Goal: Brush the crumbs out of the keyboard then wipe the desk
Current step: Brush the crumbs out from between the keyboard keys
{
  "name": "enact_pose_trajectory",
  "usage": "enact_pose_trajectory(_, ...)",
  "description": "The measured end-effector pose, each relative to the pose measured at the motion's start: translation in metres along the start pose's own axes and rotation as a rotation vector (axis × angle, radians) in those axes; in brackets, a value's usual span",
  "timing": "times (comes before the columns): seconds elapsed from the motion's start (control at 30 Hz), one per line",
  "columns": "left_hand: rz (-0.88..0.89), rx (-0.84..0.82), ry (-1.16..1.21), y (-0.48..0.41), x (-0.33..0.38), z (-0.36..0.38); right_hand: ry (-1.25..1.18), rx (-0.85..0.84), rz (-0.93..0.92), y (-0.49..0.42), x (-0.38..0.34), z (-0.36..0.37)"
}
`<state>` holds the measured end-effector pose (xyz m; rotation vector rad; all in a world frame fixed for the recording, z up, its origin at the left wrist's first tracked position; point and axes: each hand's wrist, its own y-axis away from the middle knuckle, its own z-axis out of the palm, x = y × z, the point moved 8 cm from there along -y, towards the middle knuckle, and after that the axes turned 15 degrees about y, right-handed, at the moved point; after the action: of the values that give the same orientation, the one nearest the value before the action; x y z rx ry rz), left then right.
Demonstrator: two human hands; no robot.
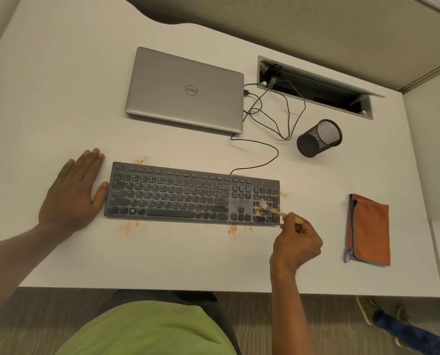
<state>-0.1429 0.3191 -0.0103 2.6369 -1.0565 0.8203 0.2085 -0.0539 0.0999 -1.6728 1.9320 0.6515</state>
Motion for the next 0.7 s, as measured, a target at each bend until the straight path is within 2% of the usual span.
enact_pose_trajectory(0.13, 0.006, -0.003, -0.001, 0.0, 0.0, 0.0, -0.03, 0.095, -0.034, 0.003, -0.004, -0.015)
enact_pose_trajectory(0.3, 0.011, -0.008, -0.004, 0.0, 0.0, 0.001, -0.157, 0.07, -0.036, -0.002, -0.018, -0.006)
enact_pose_trajectory(0.47, 0.005, -0.008, 0.001, 0.0, 0.0, 0.0, -0.04, 0.033, -0.093, -0.001, -0.01, -0.003)
enact_pose_trajectory(0.57, 0.002, -0.009, 0.0, 0.0, 0.0, 0.0, 0.002, 0.08, -0.086, -0.002, 0.001, -0.017)
enact_pose_trajectory(0.7, 0.005, -0.013, -0.002, 0.0, -0.001, 0.001, -0.069, 0.072, -0.154, 0.004, -0.011, -0.022)
